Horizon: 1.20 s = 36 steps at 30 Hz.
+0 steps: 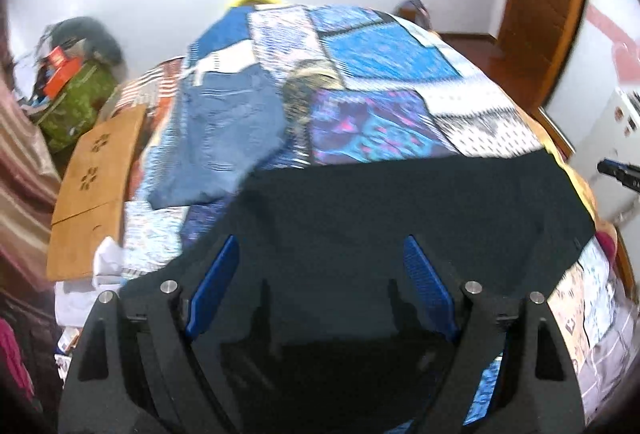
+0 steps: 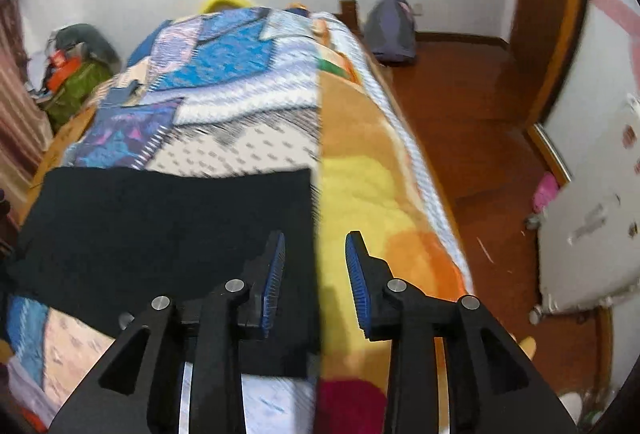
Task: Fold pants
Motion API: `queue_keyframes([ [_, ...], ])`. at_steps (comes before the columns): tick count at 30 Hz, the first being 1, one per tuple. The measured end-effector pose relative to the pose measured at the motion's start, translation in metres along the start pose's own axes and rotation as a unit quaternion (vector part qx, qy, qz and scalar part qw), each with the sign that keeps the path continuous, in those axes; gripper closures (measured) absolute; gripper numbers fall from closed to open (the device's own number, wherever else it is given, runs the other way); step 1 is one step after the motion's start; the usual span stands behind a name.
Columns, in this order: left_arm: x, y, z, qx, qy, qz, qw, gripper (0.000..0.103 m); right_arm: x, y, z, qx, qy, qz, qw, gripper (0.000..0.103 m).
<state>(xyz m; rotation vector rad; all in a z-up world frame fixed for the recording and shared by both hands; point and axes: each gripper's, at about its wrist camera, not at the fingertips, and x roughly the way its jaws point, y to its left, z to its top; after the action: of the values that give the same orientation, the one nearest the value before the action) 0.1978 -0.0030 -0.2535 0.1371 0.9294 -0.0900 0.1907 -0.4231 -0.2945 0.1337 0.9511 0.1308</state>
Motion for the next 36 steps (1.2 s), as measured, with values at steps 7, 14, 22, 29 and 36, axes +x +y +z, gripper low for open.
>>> queue_keyframes([
  [7, -0.012, 0.090, -0.003, -0.064, -0.007, 0.041, 0.9971, 0.019, 0.014, 0.101, 0.047, -0.102, -0.024, 0.070, 0.992, 0.069],
  [14, 0.008, 0.184, -0.025, -0.124, 0.013, 0.067, 0.9899, 0.019, 0.040, 0.231, 0.080, -0.212, -0.028, 0.159, 0.964, 0.065],
  [22, 0.075, 0.236, -0.066, -0.163, 0.078, 0.022, 0.9833, 0.030, 0.107, 0.348, 0.100, -0.270, 0.033, 0.229, 0.935, 0.063],
  [29, 0.109, 0.231, -0.091, -0.166, 0.109, -0.044, 0.9790, 0.031, 0.163, 0.398, 0.092, -0.306, 0.126, 0.247, 0.911, 0.063],
  [36, 0.107, 0.220, -0.088, -0.136, 0.099, -0.046, 0.9847, 0.054, 0.169, 0.419, 0.078, -0.359, 0.162, 0.271, 0.878, 0.091],
])
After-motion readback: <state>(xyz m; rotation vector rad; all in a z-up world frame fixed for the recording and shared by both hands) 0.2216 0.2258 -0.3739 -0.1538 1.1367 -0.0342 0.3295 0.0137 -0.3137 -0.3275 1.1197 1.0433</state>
